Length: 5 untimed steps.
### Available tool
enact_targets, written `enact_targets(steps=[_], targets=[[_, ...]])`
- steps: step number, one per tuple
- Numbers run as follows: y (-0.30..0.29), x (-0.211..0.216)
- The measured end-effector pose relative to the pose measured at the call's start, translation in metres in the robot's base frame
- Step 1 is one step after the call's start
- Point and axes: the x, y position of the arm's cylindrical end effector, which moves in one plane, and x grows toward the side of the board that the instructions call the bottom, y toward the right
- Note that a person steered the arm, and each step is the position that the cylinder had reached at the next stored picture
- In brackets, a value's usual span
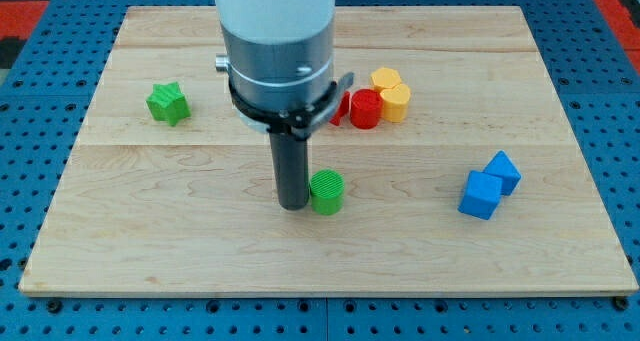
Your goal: Move the green circle to the left of the blue cube
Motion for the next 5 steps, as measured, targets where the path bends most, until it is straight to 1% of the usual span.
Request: enact_targets(steps=[1,2,3,4,5], targets=[[0.019,-0.011],[0.065,0.003],[0.026,0.019],[0.075,0.042],[0.109,0.035]])
